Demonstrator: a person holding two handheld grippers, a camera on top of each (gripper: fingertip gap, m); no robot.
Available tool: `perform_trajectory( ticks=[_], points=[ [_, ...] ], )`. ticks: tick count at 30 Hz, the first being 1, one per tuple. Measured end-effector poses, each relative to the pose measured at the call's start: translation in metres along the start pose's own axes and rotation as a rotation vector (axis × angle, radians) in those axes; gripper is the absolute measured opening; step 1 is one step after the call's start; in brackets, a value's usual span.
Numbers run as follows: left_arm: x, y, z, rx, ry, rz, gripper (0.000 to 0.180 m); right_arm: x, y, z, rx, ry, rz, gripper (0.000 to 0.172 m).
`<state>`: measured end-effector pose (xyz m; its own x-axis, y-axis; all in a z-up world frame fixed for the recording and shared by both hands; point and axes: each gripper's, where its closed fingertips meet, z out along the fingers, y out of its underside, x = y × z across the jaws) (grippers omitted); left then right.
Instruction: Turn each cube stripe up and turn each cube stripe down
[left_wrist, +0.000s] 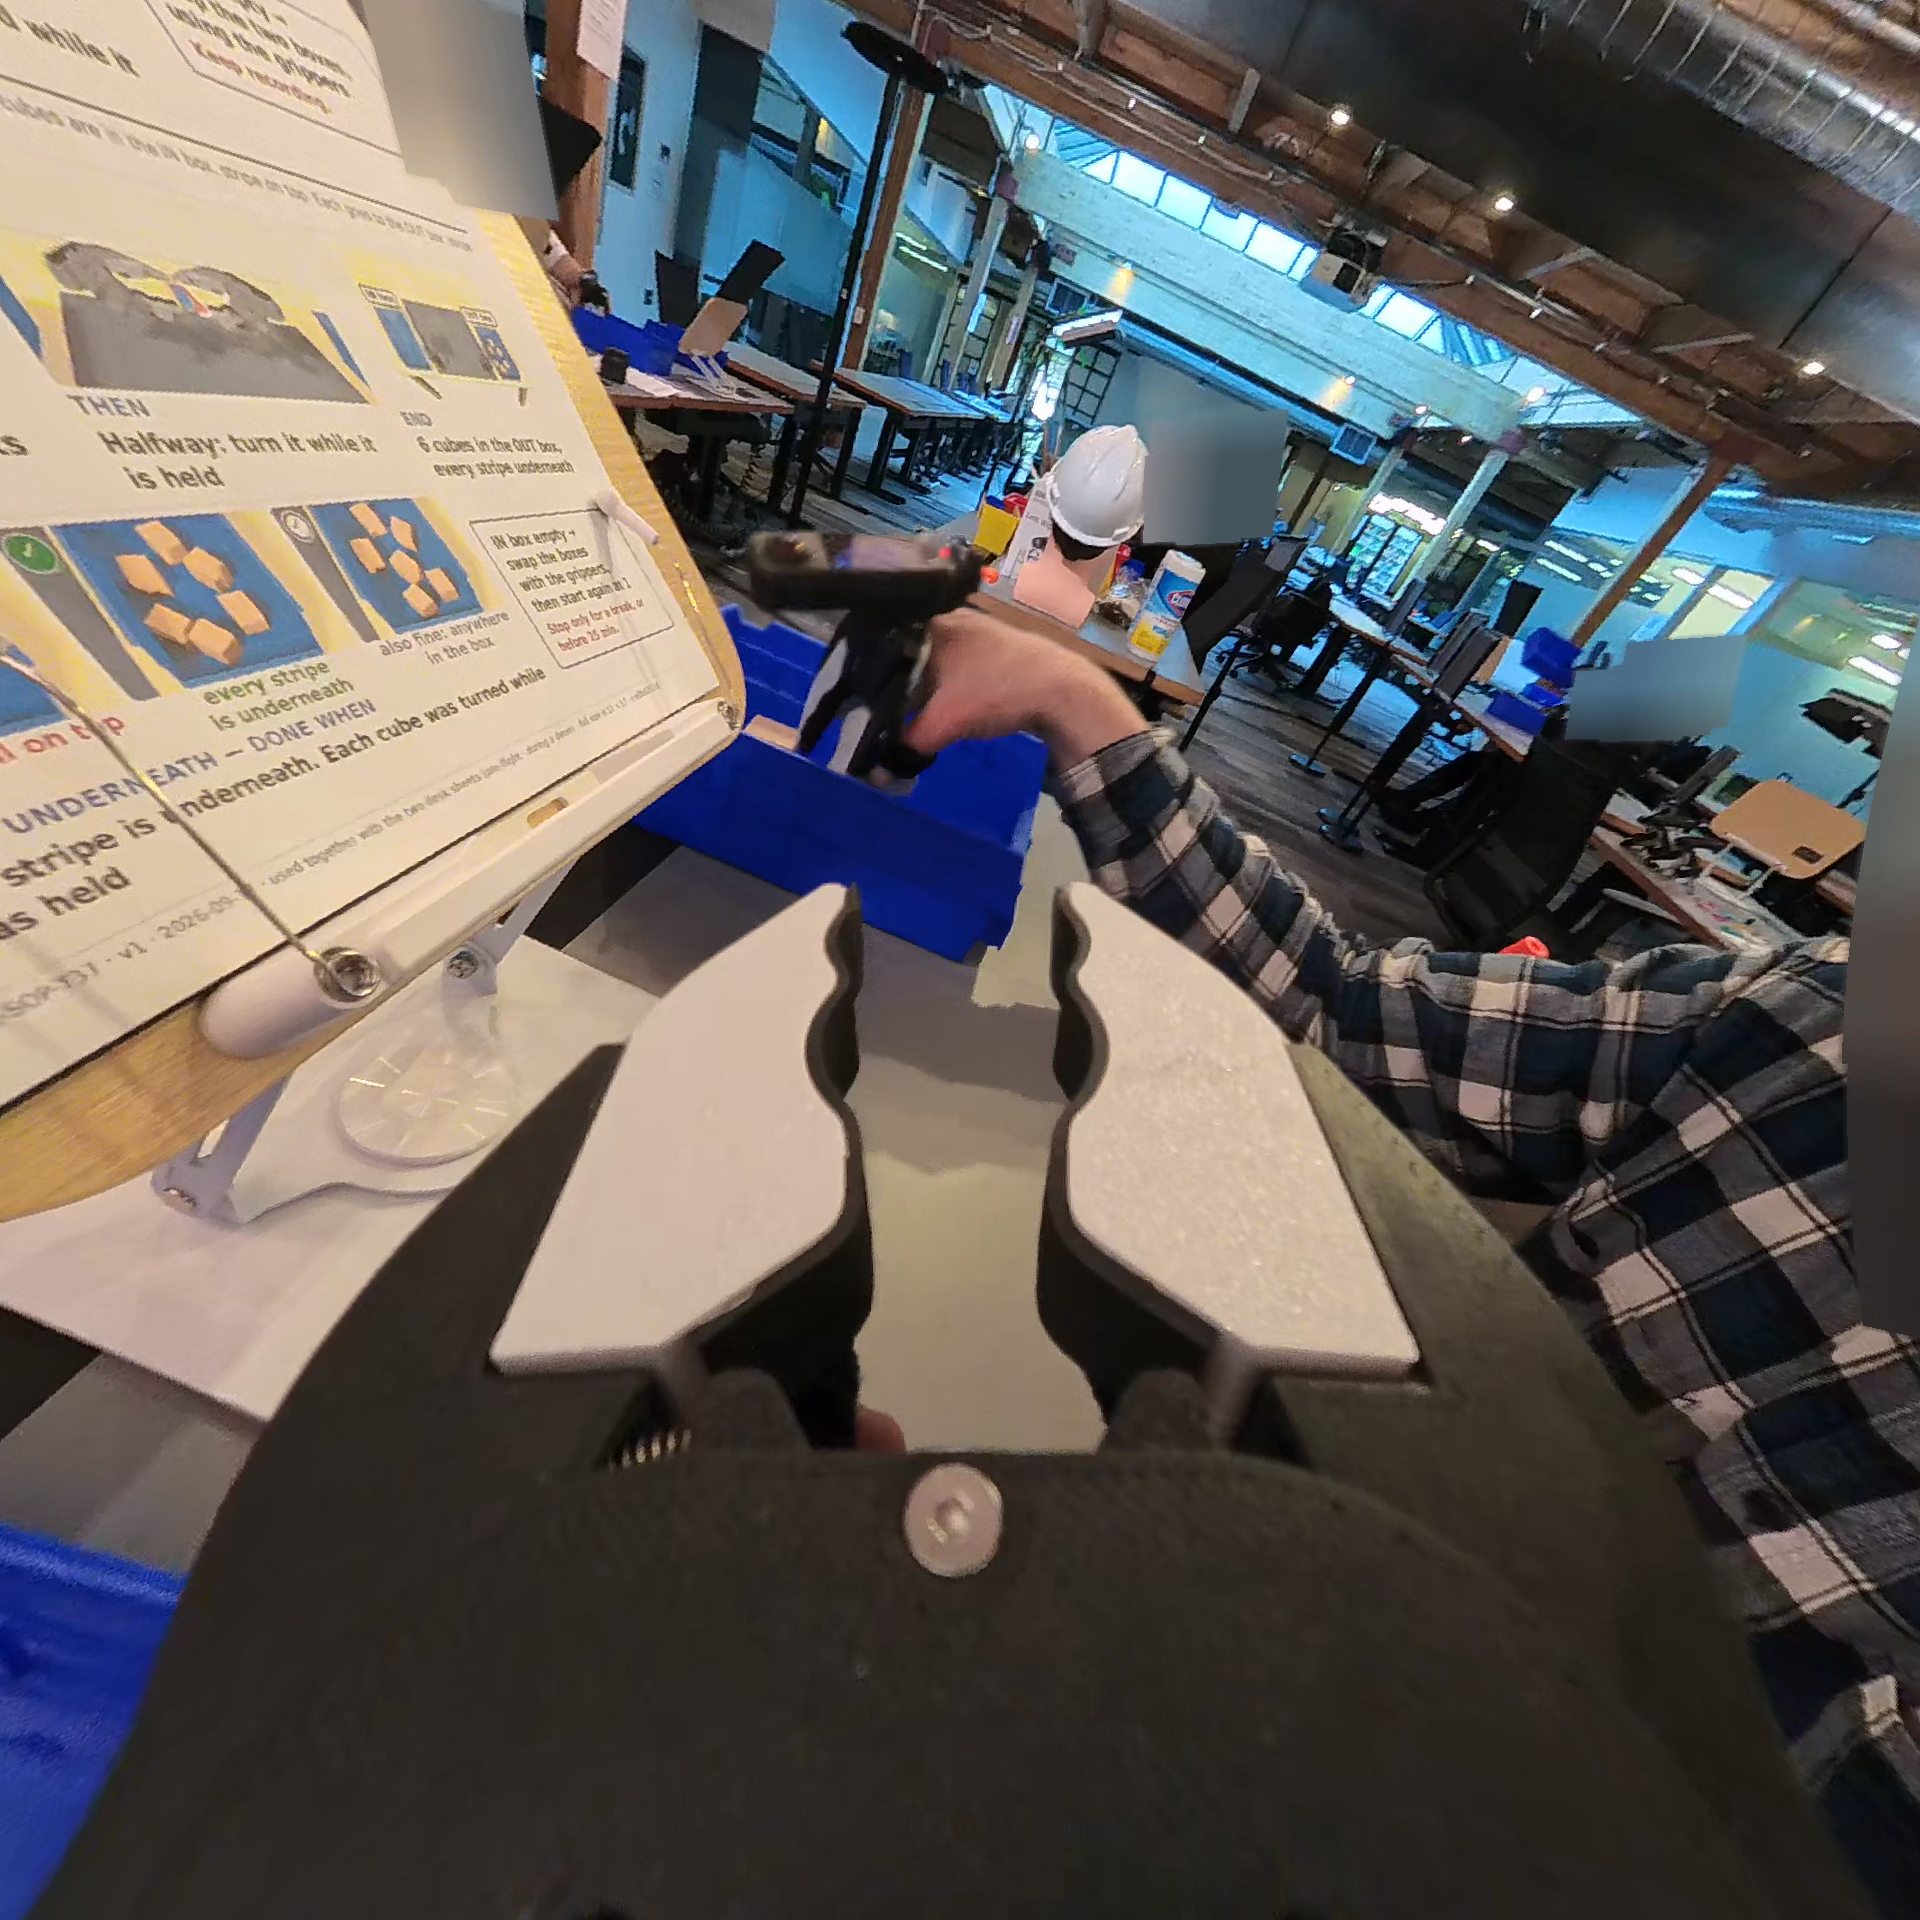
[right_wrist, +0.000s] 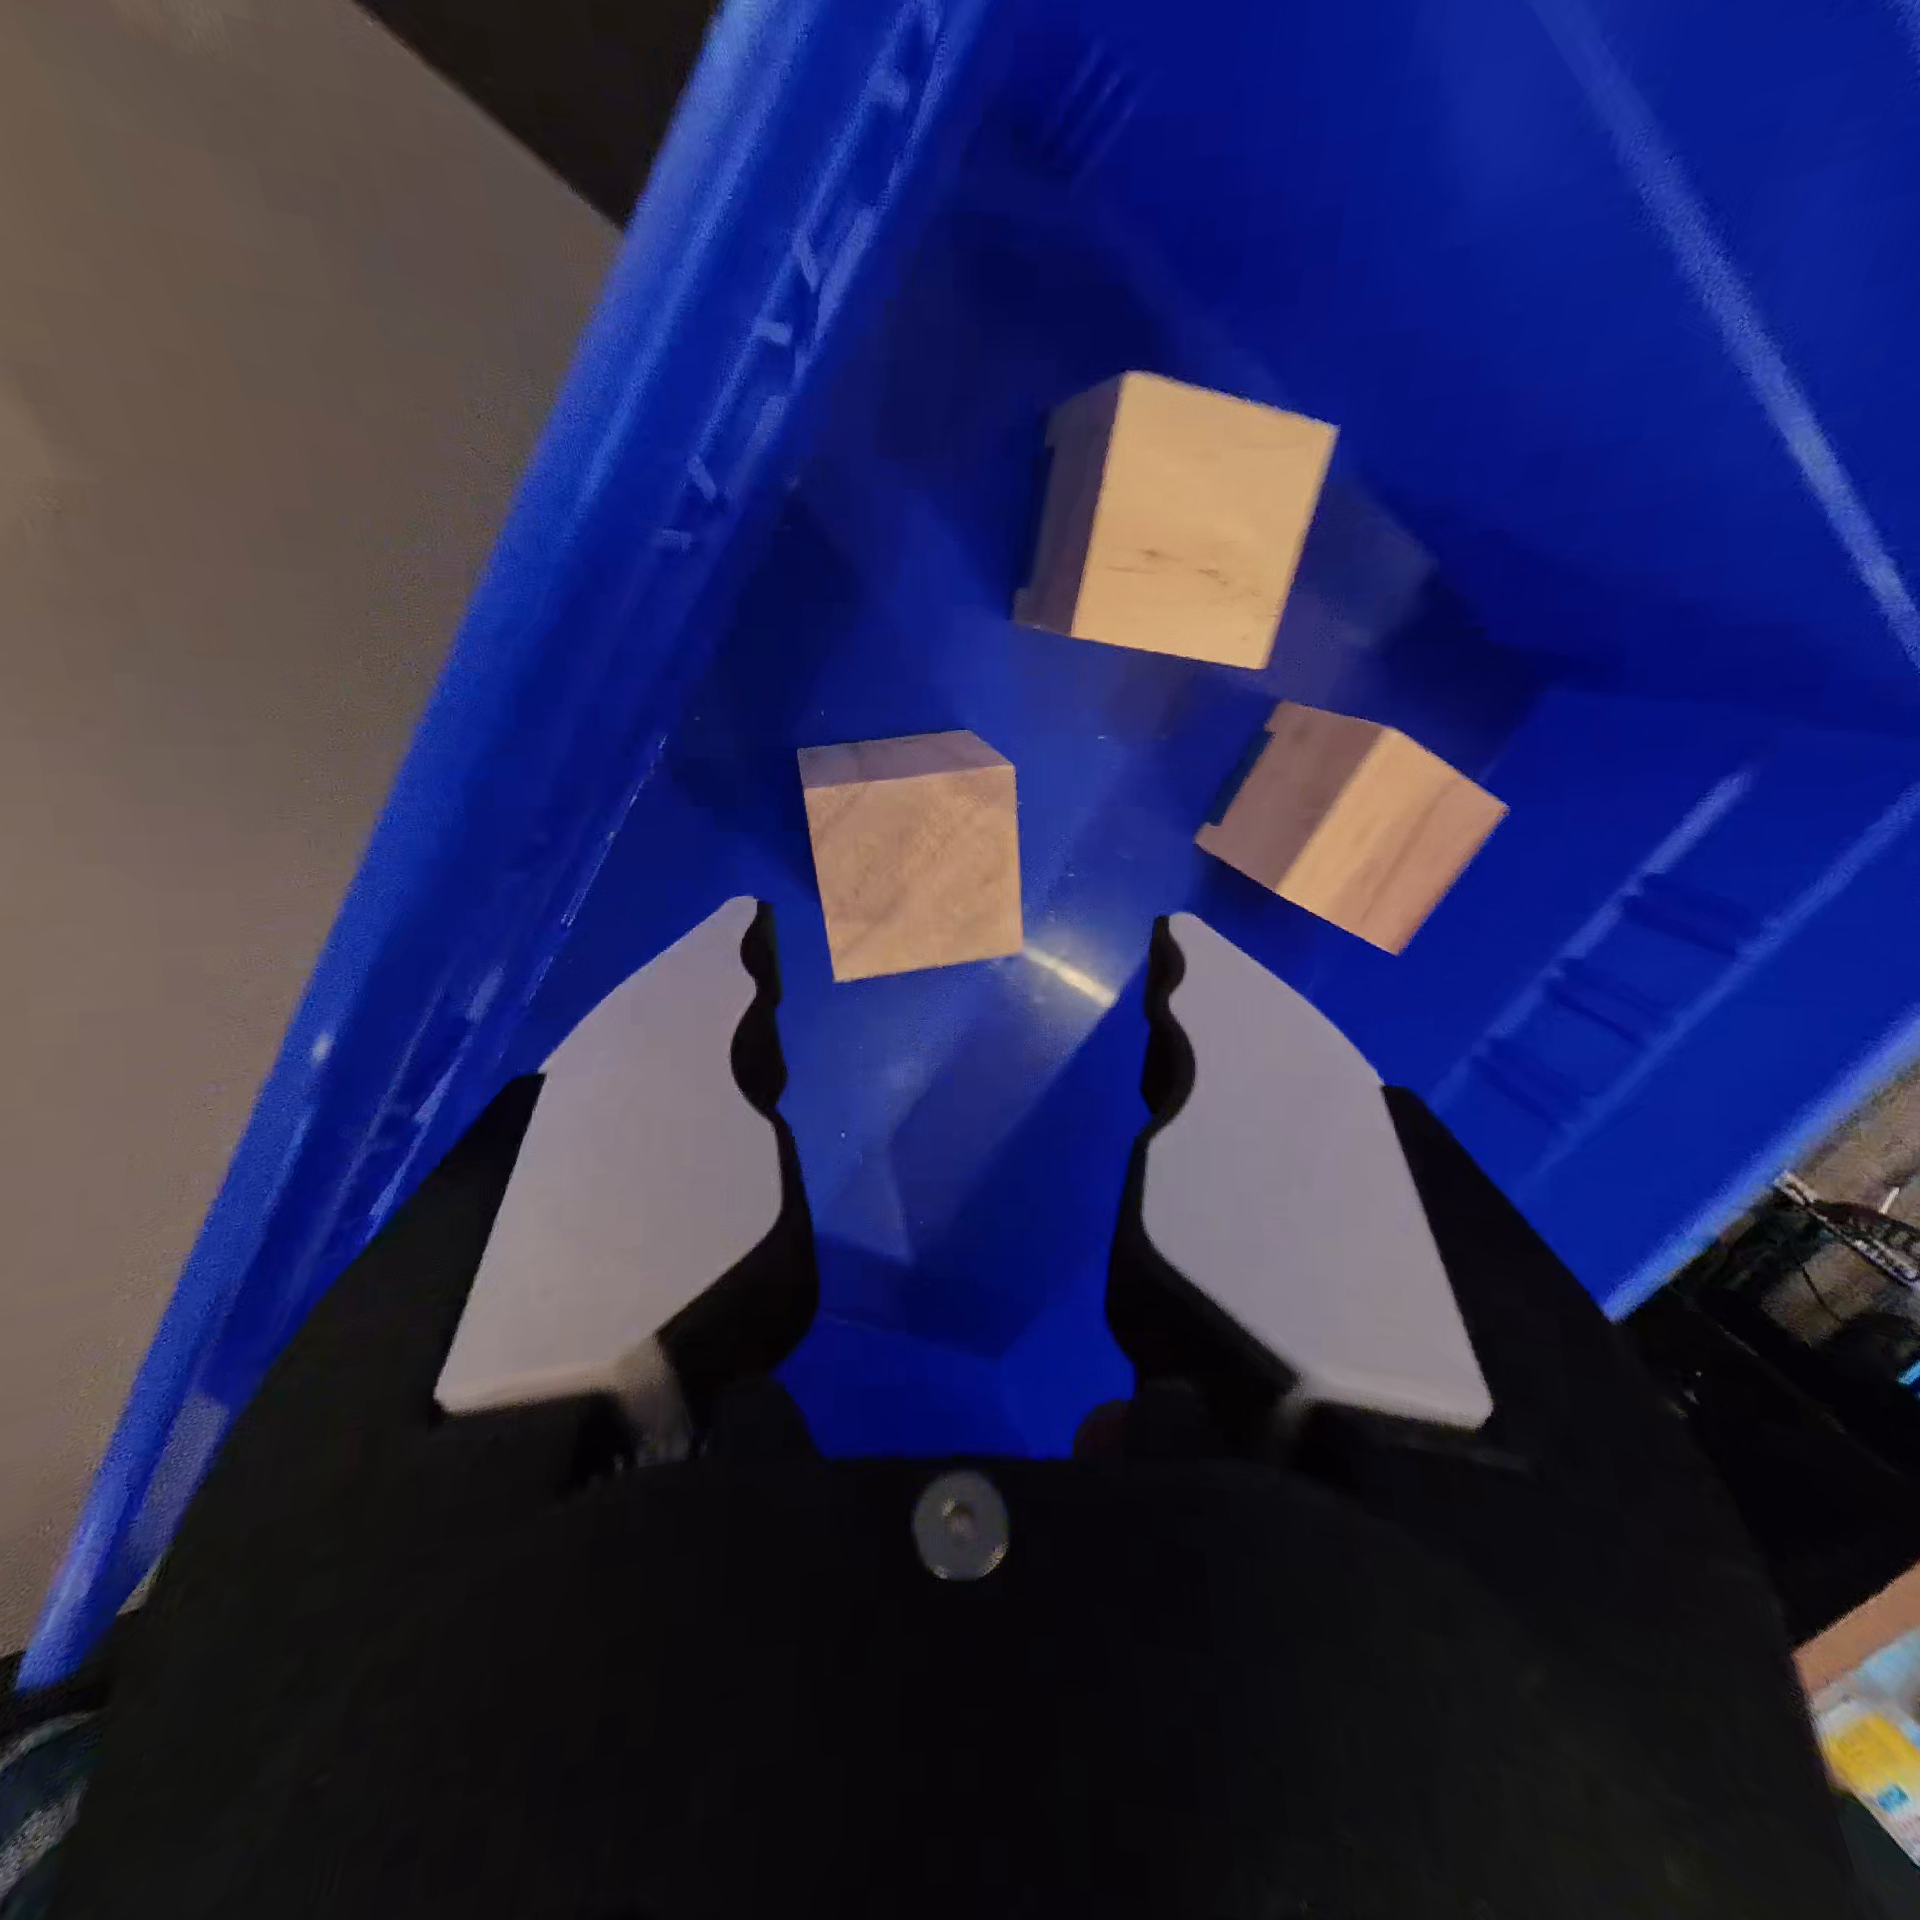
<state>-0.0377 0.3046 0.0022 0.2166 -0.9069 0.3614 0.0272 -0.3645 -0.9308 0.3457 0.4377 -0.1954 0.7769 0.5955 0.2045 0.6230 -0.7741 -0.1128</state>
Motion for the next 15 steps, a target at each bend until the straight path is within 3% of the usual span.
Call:
perform_trajectory(
  ticks=[4, 7, 12, 15],
  points=[
    [-0.008, -0.009, -0.021, -0.027, -0.106, 0.061, 0.039, 0.002, -0.011, -0.043, 0.144, 0.052, -0.015, 0.062],
    [-0.029, -0.010, -0.051, -0.114, -0.299, 0.136, 0.045, 0.001, -0.020, -0.067, 0.222, 0.097, -0.031, 0.058],
    [-0.084, 0.010, -0.121, -0.415, -0.750, 0.280, 0.055, -0.020, -0.034, -0.077, 0.259, 0.100, -0.125, 0.055],
    [-0.116, 0.043, -0.158, -0.626, -0.931, 0.185, 0.060, -0.031, -0.041, -0.075, 0.255, 0.103, -0.167, 0.055]
  ],
)
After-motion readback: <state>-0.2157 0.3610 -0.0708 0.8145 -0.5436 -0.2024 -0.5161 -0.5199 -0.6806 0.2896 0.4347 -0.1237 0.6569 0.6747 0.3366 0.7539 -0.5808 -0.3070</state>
